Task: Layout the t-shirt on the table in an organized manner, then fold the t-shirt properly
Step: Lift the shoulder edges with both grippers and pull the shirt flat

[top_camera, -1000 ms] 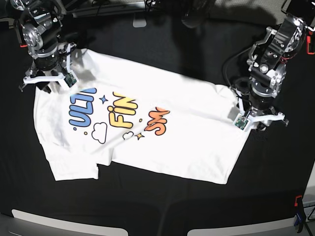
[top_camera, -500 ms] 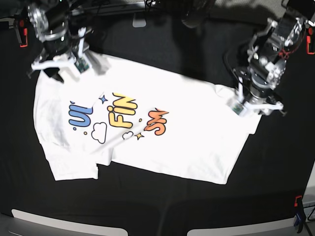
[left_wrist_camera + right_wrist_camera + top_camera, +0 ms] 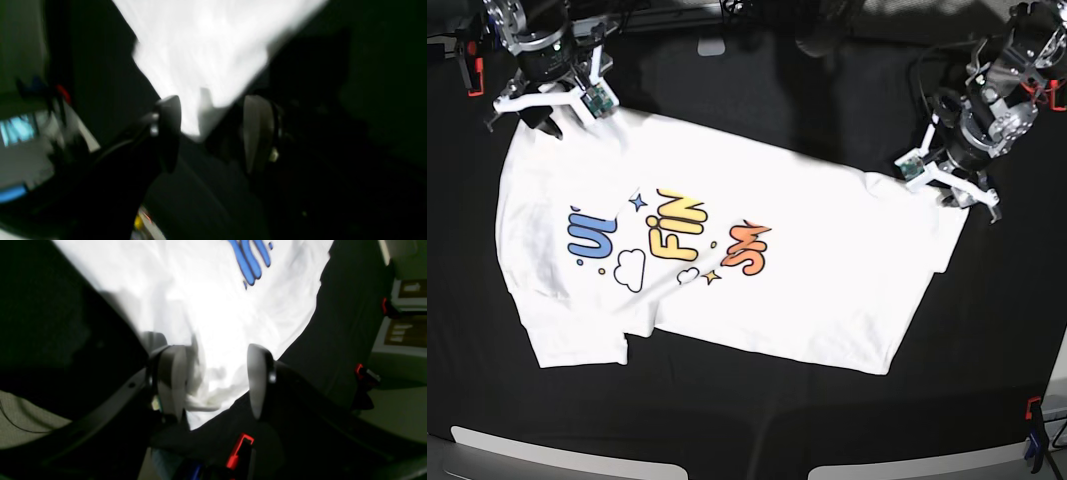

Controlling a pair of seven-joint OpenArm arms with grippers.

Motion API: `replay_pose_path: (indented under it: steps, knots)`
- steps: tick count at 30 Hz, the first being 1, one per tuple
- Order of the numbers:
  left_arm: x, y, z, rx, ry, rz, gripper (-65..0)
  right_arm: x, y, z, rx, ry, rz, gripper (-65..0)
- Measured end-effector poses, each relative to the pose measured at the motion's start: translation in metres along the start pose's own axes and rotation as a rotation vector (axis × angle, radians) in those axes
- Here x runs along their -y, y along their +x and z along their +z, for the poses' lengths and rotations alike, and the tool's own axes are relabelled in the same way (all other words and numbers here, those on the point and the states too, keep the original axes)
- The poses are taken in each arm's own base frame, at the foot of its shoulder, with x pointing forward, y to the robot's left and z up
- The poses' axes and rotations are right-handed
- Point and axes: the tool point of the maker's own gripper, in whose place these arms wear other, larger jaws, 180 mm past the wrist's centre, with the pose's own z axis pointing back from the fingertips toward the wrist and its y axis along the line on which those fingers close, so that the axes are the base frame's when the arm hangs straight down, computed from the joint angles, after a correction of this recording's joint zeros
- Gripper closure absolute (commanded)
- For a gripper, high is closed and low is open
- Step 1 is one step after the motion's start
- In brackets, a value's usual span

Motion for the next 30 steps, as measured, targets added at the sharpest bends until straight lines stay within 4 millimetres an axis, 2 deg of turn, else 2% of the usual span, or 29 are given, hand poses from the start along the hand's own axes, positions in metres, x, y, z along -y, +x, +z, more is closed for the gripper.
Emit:
replay_pose_path:
  steps: [2,8,13,18,20,22,26,30]
  knots:
    - [0.003,-0.005,-0.005,-0.003,-0.007,0.0,-28.1,0.0,0.0,0.0,0.001,-0.001,-0.001,-28.8]
    - [0.006,0.003,-0.01,0.072,-0.014,0.0,-28.0,0.0,0.0,0.0,0.002,-0.001,0.0,-28.8]
    - [-0.002,0.02,-0.013,0.136,0.0,0.023,-27.9,0.0,0.0,0.0,0.001,0.0,-0.001,-28.8]
    - [-0.004,0.032,-0.032,0.143,0.007,0.099,-27.5,-0.001,-0.002,0.0,-0.012,0.006,-0.006,-28.8]
    - [0.001,0.026,-0.038,0.125,-0.005,0.11,-27.4,-0.01,-0.005,0.0,-0.03,0.055,-0.045,-28.8]
    - [0.007,0.022,-0.039,0.105,-0.015,0.117,-24.6,-0.021,-0.008,0.001,-0.043,0.112,-0.046,-28.8]
    - [0.008,0.012,-0.04,0.044,-0.019,0.119,-16.6,-0.034,-0.032,-0.006,-0.114,0.149,-0.006,-28.8]
    - [0.009,0.012,-0.04,0.042,-0.019,0.119,-14.9,-0.043,-0.069,-0.02,-0.216,0.16,0.022,-28.8]
